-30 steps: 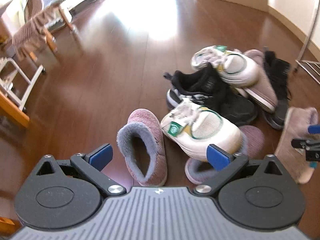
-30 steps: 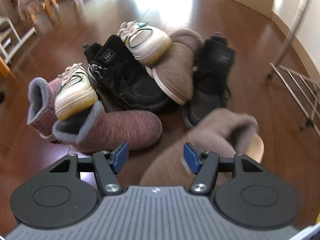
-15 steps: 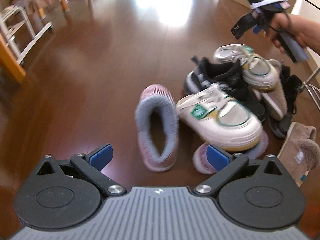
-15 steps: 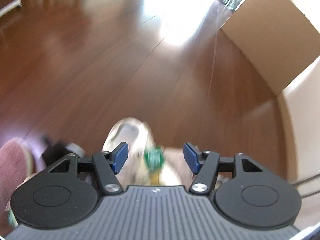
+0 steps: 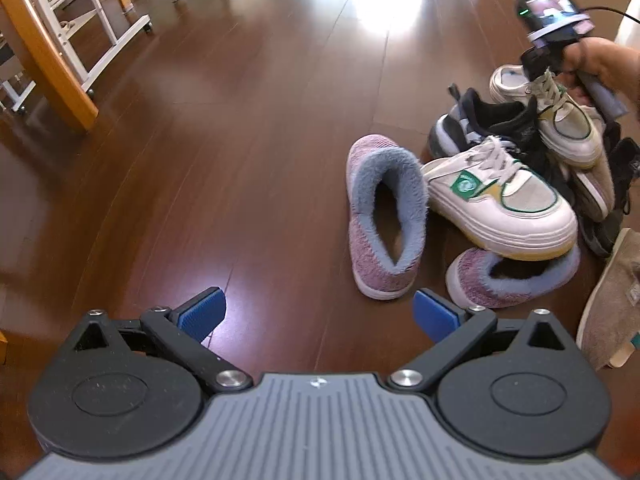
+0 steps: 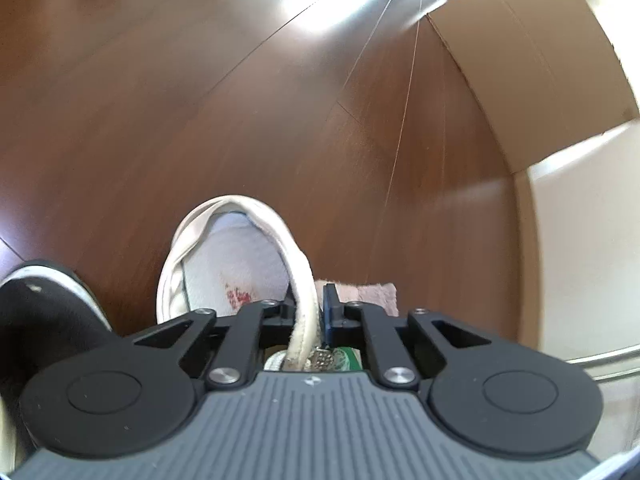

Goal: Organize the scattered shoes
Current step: 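Grasp the white sneaker by its heel with the right gripper and lift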

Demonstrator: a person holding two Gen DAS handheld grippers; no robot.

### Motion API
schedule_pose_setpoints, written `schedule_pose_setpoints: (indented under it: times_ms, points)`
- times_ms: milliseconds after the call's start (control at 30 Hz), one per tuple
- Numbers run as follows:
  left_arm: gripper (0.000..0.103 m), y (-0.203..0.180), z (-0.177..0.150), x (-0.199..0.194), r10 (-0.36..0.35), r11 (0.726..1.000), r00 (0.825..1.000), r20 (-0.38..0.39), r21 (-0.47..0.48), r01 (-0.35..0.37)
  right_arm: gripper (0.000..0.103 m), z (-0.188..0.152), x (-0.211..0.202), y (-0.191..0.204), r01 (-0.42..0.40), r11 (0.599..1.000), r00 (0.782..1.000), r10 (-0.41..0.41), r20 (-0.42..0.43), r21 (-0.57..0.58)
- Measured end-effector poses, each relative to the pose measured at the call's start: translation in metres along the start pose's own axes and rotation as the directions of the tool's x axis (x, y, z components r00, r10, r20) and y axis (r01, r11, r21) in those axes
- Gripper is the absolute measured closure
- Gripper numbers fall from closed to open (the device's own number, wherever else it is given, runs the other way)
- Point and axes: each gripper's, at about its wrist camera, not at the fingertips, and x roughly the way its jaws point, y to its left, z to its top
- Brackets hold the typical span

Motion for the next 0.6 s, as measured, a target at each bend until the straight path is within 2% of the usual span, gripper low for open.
schedule_pose_setpoints:
  times_ms: [67, 100, 167, 367, 400, 467, 600]
  points:
    - [0.002, -0.007, 0.001, 0.000, -0.013, 1.000, 1.000, 0.005, 0.015, 0.013, 0.099, -0.019, -0.023, -0.048, -0.140, 0.982, 0.988, 0.130, 0.085, 0.125]
    - [0.002, -0.011, 0.001, -0.001, -0.023, 0.999, 1.000, 0.009, 0.023, 0.023, 0.099, -0.026, -0.029, -0.060, -0.176, 0.971, 0.981, 0.160, 0.107, 0.162]
    - [0.002, -0.018, 0.002, -0.004, -0.033, 0.999, 0.999, 0.015, 0.040, 0.033, 0.099, -0.060, -0.056, -0.100, -0.297, 0.920, 0.946, 0.247, 0.210, 0.255]
    - [0.002, -0.055, -0.005, -0.024, -0.067, 0.987, 0.994, 0.081, 0.153, 0.054, 0.099, -0.176, -0.138, -0.164, -0.476, 0.805, 0.846, 0.309, 0.434, 0.354]
    - [0.002, -0.063, -0.007, -0.028, -0.080, 0.983, 0.992, 0.093, 0.174, 0.063, 0.098, -0.186, -0.144, -0.170, -0.480, 0.800, 0.844, 0.310, 0.438, 0.359]
    - [0.002, -0.074, -0.009, -0.033, -0.103, 0.976, 0.990, 0.102, 0.201, 0.081, 0.098, -0.243, -0.173, -0.189, -0.476, 0.794, 0.848, 0.300, 0.436, 0.380]
    - [0.002, -0.108, -0.013, -0.042, -0.156, 0.956, 0.980, 0.121, 0.269, 0.119, 0.098, -0.357, -0.201, -0.214, -0.414, 0.781, 0.898, 0.265, 0.352, 0.469]
